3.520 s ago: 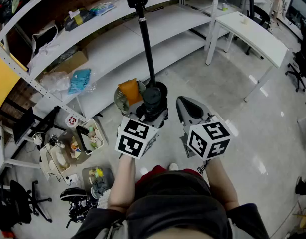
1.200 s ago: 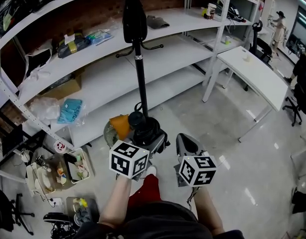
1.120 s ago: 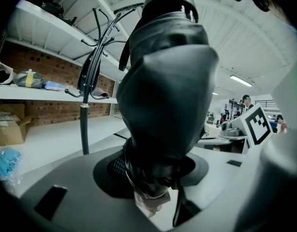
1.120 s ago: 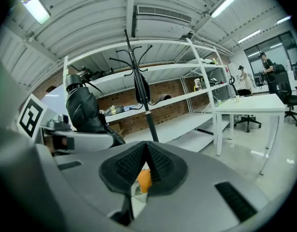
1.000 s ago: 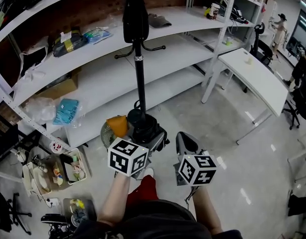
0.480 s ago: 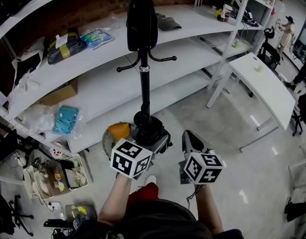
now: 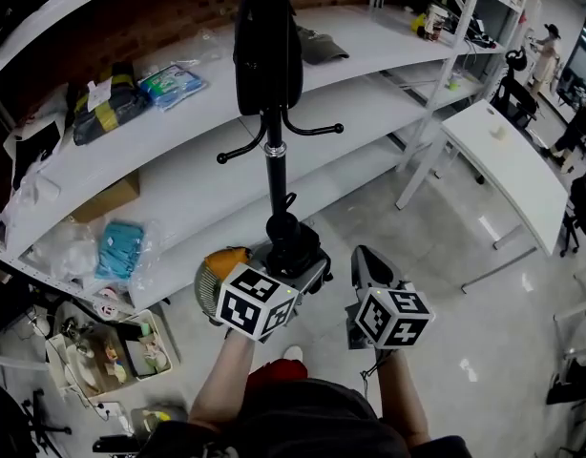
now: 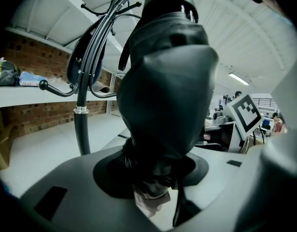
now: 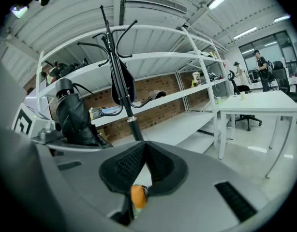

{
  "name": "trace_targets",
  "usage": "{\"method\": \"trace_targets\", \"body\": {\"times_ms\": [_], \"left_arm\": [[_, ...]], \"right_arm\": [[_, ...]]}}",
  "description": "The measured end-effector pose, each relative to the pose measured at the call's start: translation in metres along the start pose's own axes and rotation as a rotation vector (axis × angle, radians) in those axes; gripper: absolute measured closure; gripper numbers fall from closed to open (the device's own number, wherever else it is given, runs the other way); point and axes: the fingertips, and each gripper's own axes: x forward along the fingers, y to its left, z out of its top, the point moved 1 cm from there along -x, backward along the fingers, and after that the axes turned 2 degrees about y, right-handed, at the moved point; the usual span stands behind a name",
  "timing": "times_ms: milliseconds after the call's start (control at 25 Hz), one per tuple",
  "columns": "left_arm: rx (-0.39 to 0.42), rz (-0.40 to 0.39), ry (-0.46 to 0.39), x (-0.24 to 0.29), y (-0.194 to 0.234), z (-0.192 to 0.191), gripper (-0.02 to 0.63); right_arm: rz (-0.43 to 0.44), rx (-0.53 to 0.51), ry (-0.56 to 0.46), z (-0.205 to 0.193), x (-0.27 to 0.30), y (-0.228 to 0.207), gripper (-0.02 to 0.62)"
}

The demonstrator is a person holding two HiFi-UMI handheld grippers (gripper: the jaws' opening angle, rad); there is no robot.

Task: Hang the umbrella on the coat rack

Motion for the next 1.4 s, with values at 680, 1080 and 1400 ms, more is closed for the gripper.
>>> {"method": "trace_targets", "body": {"times_ms": [680,1080,1400], "left_arm": [[0.016,-0.064,0.025,0.046,0.037,0.025,0.403],[0.031,-0.073,0.055,0.104,0.039,0.050,0.403],[0.004,-0.061,0.082,0.154,0.046,0.065,0.403]], "right_arm": [[-0.091,0.029,-0.003,0.018,0.034,-0.035,0.577],[-0.086,0.052,-0.014,0.046,0.057,-0.085,0.577],[-0.050,0.046,0.022,0.061,0.086,-0.120,0.577]]}}
